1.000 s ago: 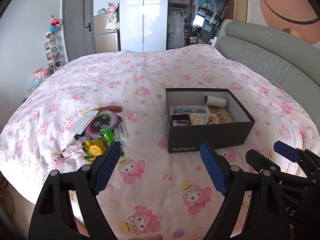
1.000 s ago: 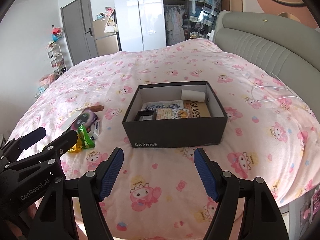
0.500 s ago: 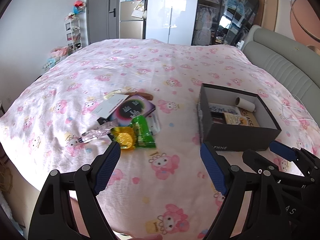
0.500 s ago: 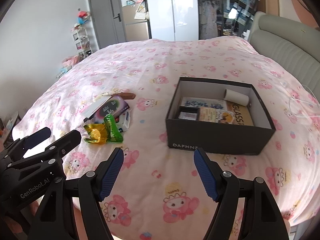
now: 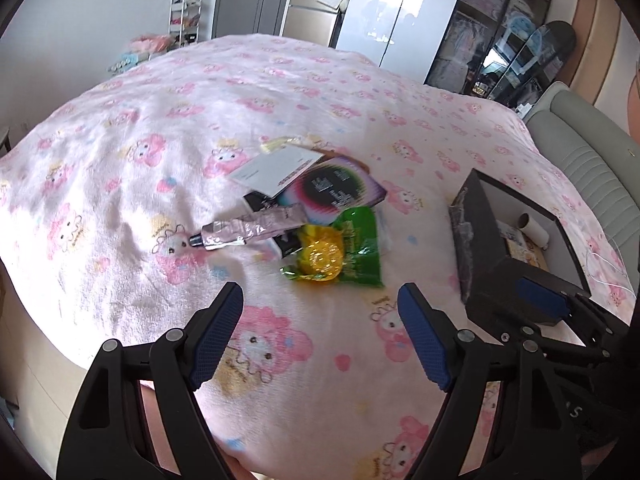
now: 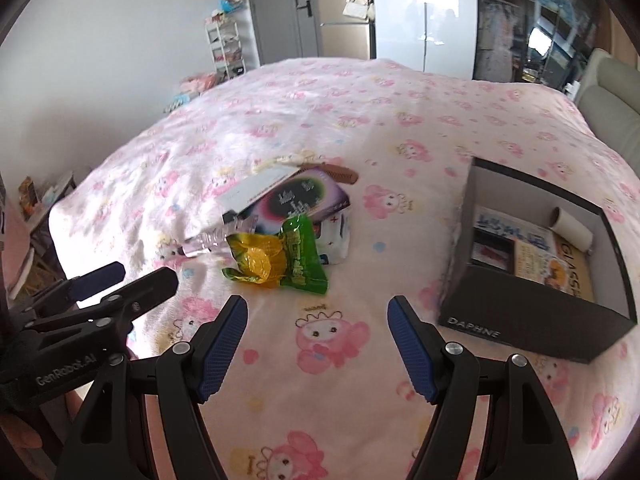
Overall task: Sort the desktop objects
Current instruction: 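Move both tools toward the pile of items beside the black box, then close the left and right grippers on the yellow-green snack bag together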
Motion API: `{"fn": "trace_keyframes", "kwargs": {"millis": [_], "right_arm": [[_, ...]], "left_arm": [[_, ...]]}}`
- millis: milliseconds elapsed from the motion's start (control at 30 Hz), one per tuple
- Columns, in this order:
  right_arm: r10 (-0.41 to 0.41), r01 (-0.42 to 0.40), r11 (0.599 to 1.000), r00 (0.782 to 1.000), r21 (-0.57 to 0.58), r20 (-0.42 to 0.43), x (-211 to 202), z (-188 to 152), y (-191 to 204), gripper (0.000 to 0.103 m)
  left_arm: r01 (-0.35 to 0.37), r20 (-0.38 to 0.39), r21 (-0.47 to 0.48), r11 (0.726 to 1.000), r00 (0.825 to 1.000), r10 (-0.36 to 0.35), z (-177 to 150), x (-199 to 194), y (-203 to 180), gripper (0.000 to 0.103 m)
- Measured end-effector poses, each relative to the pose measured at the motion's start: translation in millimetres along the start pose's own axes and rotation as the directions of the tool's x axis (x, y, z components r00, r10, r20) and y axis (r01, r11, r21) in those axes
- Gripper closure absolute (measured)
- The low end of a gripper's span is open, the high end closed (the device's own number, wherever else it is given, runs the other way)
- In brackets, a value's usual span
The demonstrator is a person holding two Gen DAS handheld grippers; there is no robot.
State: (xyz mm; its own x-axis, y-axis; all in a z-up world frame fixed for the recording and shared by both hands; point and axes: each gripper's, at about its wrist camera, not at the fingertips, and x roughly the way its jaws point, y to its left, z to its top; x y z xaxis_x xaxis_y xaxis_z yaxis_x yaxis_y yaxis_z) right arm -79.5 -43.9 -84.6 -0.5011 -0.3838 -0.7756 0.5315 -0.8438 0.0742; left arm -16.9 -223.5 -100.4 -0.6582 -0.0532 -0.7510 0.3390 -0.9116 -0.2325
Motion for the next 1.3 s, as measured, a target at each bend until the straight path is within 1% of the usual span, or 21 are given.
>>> {"fn": "trace_keyframes", "kwargs": {"millis": [33,67,200,233,300,433,533,600,667,733,800,900,967,1000,1033,1067,1133,1167,1200,1233,1300], "right_arm": [[-0.001,0.001,1.000,1.000,-0.008,-0.017,11,1,2,0.033],[0.000,0.000,1.000,0.999,-0.012,-0.036,21,1,3,0.033],[0.009,-0.010,1.000,0.995,-0.010,-0.098,57,2,6,0.048],[0.014,-0.015,1.000,0.994,-0.011,-0.109,64,2,7,0.054],[0.014,-0.016,1.000,0.991,-0.013,-0.131,81,3,8,0.060],[0.006,-0.010,1.000,0.987,-0.021,-0.162,113,6,6,0.064],[0.010,-0.011,1.000,0.985,-0.008,-0.174,132,11,0,0.064],[-0.002,0.001,1.000,0.985,-0.007,-0.174,141,15,-2,0.064],[-0.006,0.005,1.000,0.984,-0.007,-0.178,152,19,-4,0.064],[-0.002,0.001,1.000,0.982,-0.006,-0.187,163,23,-6,0.064],[0.020,-0.020,1.000,0.978,0.003,-0.207,175,23,-8,0.064],[0.089,-0.084,0.996,0.968,0.033,-0.233,190,23,-11,0.064],[0.107,-0.100,0.994,0.965,0.042,-0.240,196,22,-11,0.064],[0.099,-0.093,0.995,0.966,0.038,-0.239,198,22,-11,0.065],[0.088,-0.083,0.996,0.968,0.034,-0.236,198,22,-12,0.074],[0.080,-0.075,0.997,0.969,0.030,-0.233,198,23,-12,0.078],[0.092,-0.086,0.996,0.971,0.038,-0.220,192,24,-15,0.086],[0.098,-0.092,0.995,0.972,0.040,-0.213,188,24,-15,0.087],[0.105,-0.099,0.994,0.973,0.036,-0.206,184,25,-14,0.090],[0.110,-0.106,0.994,0.974,0.033,-0.200,180,25,-13,0.092],[0.122,-0.119,0.993,0.975,0.027,-0.186,170,27,-10,0.094]], "left_arm": [[-0.002,-0.010,-0.005,1.000,1.000,0.002,-1,7,5,0.026],[-0.004,-0.021,-0.010,1.000,1.000,0.003,-2,15,10,0.033],[-0.008,-0.073,-0.025,1.000,0.997,0.006,-7,48,24,0.049],[-0.002,-0.084,-0.035,0.999,0.996,-0.001,-7,57,28,0.049],[0.009,-0.103,-0.053,0.999,0.995,-0.014,-8,71,34,0.053],[0.023,-0.099,-0.072,0.997,0.995,-0.030,-2,93,39,0.054],[0.045,-0.107,-0.085,0.995,0.993,-0.054,6,110,42,0.052],[0.063,-0.112,-0.096,0.993,0.991,-0.073,10,120,44,0.040],[0.079,-0.120,-0.106,0.991,0.989,-0.091,11,130,45,0.037],[0.086,-0.126,-0.114,0.990,0.987,-0.101,11,139,45,0.037],[0.087,-0.127,-0.105,0.991,0.987,-0.100,10,147,43,0.041],[0.105,-0.131,-0.104,0.989,0.984,-0.118,8,156,41,0.045],[0.126,-0.126,-0.111,0.986,0.982,-0.139,9,159,42,0.046],[0.142,-0.125,-0.117,0.983,0.980,-0.156,10,160,42,0.049],[0.158,-0.125,-0.122,0.980,0.977,-0.173,11,160,43,0.052],[0.171,-0.126,-0.125,0.977,0.974,-0.186,11,160,43,0.055],[0.189,-0.131,-0.127,0.974,0.970,-0.206,10,161,42,0.056],[0.199,-0.130,-0.131,0.971,0.968,-0.216,10,160,41,0.061],[0.209,-0.129,-0.135,0.969,0.966,-0.226,10,159,40,0.072],[0.219,-0.128,-0.139,0.966,0.963,-0.237,10,158,39,0.075],[0.212,-0.124,-0.130,0.969,0.966,-0.228,9,154,36,0.076]]}}
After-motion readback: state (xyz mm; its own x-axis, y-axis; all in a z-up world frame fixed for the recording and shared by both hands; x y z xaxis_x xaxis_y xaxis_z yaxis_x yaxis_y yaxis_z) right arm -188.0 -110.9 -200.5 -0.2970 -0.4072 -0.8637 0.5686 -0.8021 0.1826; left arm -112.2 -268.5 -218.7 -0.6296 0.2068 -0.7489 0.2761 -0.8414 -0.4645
